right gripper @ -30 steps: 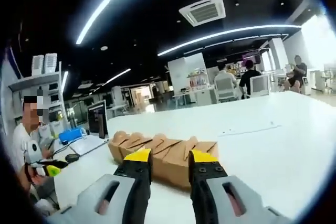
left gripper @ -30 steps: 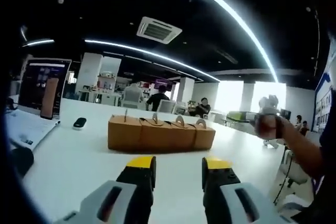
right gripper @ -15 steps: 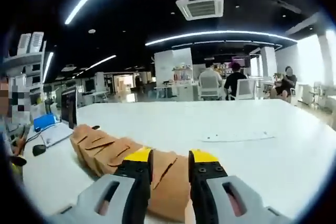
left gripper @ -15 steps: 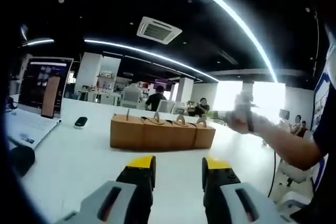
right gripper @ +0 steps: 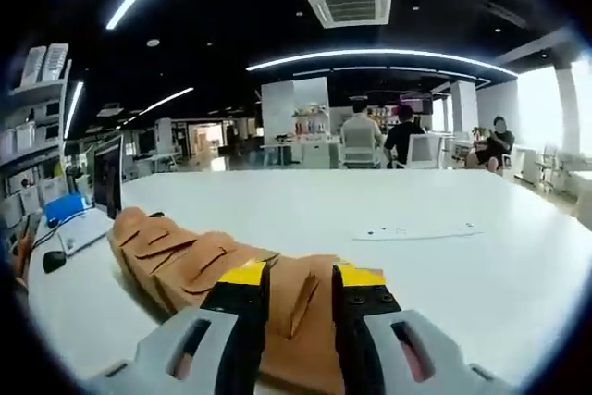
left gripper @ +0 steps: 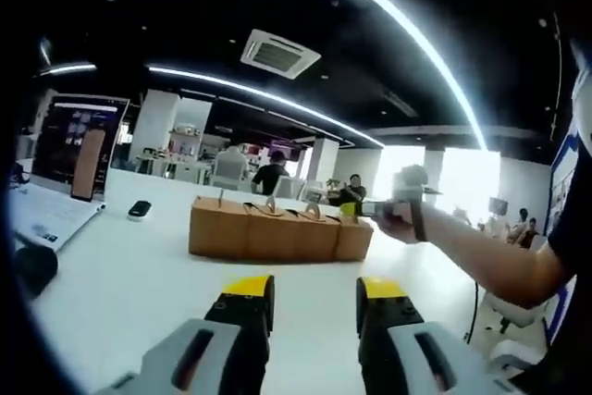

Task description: Pick up one paper box from the group, open the paper box, and remove the item inside

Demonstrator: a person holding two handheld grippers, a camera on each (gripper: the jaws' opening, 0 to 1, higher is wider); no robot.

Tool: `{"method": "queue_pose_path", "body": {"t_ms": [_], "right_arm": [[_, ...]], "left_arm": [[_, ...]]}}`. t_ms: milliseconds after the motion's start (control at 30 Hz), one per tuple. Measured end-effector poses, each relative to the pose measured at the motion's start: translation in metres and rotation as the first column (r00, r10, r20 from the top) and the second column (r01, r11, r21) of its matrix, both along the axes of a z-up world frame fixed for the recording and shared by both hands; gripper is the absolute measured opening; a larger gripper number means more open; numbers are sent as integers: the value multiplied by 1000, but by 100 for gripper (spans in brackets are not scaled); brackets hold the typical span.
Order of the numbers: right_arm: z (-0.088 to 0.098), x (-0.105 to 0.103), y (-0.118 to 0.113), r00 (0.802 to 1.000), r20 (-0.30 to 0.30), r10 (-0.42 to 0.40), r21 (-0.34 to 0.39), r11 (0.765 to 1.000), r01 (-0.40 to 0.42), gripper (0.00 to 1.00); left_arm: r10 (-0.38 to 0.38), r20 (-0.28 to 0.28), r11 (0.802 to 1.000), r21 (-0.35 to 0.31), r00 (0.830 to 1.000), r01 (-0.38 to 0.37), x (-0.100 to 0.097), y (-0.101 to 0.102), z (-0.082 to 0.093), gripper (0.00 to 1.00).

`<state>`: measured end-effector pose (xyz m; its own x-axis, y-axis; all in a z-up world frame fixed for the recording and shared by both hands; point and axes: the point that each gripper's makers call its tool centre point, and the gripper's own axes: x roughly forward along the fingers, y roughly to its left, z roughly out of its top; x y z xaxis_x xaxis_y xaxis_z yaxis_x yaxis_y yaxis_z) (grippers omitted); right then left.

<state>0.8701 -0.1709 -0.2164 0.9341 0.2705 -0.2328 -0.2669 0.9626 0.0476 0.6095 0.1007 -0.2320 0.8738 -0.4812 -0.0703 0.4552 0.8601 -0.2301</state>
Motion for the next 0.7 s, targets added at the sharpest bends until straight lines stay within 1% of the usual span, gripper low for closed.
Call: {"method": "queue_pose_path", "body": {"t_ms": [67,167,267,400,467,567,600,633,700], "right_arm": [[-2,4,-7,1000,-8,-28,20,999,28,28],[-4,4,-5,1000,-11,-23,14,1000,23,28],[-3,5,-5,999,11,-34,6,999,34,25],[-6,9,-3,999,16,-45,-2,999,45,25],[-10,12,-3,998,5,-57,4,998,57,23],[-10,13,-2,998,13,-62,-18,998,62,15],[-8,13,-1,998,19,-62,-21,998,62,8],[-7,14,-2,997,25,-69,-28,997,70,5],[-8,15,-5,996,28,-86,-38,996,87,3]], "left_arm": [[-6,-4,1000,0,1000,6,-2,0,-1,37],[-16,6,1000,0,1000,15,-4,3,-1,37],[-13,0,1000,1,1000,13,-6,7,-3,37],[-8,4,1000,-4,1000,8,-13,14,1,37],[6,7,1000,-5,1000,-6,-16,23,1,37],[38,-6,999,-17,999,-38,-15,37,-6,37],[43,-10,999,-19,999,-44,-14,40,-8,37],[47,-14,999,-21,999,-48,-15,43,-9,37],[50,-16,998,-24,999,-51,-16,46,-8,37]]}}
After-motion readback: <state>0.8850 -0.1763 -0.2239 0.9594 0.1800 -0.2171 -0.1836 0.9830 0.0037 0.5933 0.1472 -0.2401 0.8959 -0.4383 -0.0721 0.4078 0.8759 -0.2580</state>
